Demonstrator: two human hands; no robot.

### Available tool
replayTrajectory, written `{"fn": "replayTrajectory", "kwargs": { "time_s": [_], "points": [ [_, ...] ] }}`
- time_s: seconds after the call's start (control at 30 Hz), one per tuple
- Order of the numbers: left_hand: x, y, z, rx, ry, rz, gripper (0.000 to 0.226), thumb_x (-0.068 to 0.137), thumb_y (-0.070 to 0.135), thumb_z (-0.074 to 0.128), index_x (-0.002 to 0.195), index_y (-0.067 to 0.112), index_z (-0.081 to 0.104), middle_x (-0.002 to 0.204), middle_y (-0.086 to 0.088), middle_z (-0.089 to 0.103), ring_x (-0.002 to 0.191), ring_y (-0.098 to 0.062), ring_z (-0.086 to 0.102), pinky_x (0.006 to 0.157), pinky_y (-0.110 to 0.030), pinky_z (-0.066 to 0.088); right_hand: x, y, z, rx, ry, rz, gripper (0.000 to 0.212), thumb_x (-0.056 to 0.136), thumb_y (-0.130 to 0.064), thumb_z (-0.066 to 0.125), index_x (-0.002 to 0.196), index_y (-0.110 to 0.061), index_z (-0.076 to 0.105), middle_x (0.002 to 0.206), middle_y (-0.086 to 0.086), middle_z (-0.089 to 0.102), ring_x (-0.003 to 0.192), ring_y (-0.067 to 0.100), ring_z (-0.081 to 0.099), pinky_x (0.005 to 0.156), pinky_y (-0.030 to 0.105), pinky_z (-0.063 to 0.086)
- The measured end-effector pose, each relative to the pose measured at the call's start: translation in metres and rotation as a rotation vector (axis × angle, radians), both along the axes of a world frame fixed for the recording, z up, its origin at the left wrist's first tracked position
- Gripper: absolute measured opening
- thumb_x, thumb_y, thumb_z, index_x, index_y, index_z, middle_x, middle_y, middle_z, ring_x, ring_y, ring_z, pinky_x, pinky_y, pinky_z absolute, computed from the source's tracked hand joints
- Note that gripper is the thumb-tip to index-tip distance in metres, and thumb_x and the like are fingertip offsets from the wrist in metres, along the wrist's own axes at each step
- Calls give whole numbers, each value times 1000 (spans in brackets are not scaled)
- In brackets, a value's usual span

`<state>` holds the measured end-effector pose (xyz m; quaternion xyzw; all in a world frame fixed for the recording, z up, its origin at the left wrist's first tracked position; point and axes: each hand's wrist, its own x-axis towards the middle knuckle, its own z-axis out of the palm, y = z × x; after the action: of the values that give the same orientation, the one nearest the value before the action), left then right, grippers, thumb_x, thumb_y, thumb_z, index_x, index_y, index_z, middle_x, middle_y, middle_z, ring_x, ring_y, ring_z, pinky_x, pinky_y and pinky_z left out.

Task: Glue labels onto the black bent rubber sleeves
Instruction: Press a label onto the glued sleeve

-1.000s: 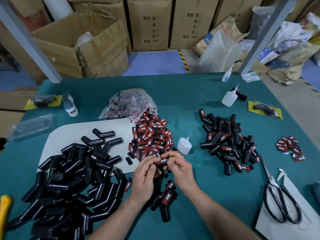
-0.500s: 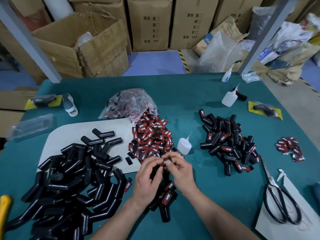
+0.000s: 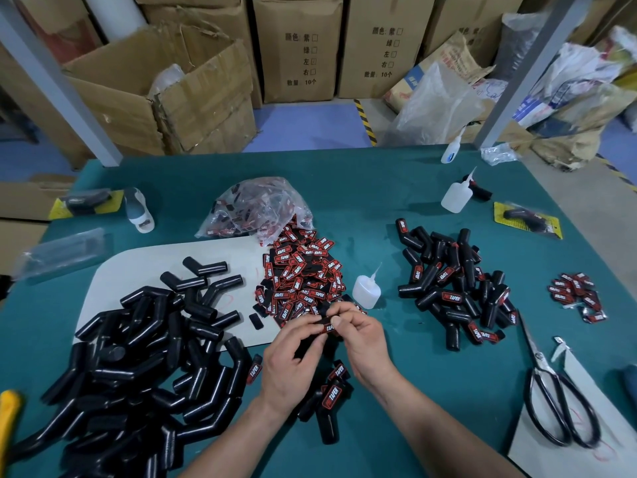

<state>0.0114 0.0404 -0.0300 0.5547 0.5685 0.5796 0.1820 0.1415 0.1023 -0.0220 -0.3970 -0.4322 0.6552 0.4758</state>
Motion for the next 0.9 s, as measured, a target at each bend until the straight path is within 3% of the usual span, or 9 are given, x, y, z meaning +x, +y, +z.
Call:
{"fn": "replayTrajectory", "kwargs": {
  "time_s": [0.27,0.47,0.9],
  "points": [
    [0,-1,0,-9,7,-1,15,91,21,73,102,12,77,117,14,71,110,-10,69,99,-21,51,1,0,1,5,12,12,16,74,-25,72,60,-17,70,91,-2,67,92,13,59,91,34,45],
    [-4,0,0,-35,-19,-54,17,93,17,66,105,11,76,119,9,70,114,-15,68,101,-23,49,0,0,3,-14,8,-9,14,75,-22,70,61,-17,71,91,-2,67,86,12,57,77,29,43],
    [-3,1,1,-46,-70,-30,15,88,18,70,102,20,76,112,12,71,107,-13,70,98,-23,51,2,0,1,11,-19,23,15,75,-25,71,62,-18,70,92,-4,67,90,10,59,85,28,47]
  ]
}}
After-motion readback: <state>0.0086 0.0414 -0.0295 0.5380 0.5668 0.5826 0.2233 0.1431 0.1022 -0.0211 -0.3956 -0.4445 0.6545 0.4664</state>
